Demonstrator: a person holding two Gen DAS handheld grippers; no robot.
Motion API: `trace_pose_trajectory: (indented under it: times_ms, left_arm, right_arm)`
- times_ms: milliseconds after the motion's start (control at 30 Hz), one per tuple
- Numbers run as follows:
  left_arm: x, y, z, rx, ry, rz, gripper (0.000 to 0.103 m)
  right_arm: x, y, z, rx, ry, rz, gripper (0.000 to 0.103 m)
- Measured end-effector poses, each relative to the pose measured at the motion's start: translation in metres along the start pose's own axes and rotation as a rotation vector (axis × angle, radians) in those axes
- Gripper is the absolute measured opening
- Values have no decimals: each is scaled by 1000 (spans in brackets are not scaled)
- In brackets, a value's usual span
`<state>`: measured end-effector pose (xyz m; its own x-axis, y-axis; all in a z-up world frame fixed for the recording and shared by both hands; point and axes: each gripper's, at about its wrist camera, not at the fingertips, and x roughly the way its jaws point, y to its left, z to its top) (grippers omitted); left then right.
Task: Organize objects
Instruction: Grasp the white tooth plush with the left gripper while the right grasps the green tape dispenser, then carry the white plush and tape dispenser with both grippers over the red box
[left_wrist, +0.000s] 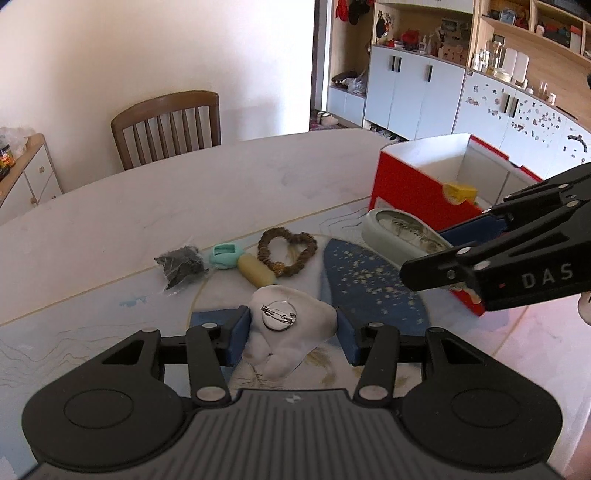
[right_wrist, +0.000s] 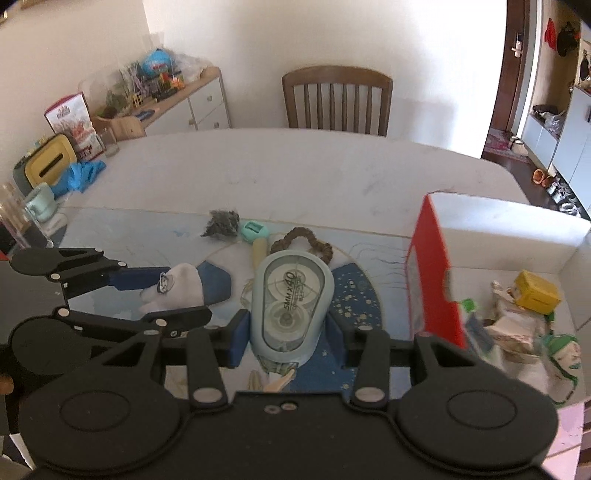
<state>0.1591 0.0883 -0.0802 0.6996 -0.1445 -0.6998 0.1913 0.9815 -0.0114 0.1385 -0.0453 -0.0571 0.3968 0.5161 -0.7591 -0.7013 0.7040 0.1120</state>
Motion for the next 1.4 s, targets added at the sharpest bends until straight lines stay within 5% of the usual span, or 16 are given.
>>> trace_pose_trajectory:
  times_ms: [567, 1400]
  left_arm:
    - [-23, -66, 34, 44, -41, -42, 49]
    - [39, -183, 107, 105, -27, -62, 50]
  right_arm:
    - [-60, -52, -23, 33, -65, -14, 43]
    - [-84, -204, -43, 83, -81, -148, 43]
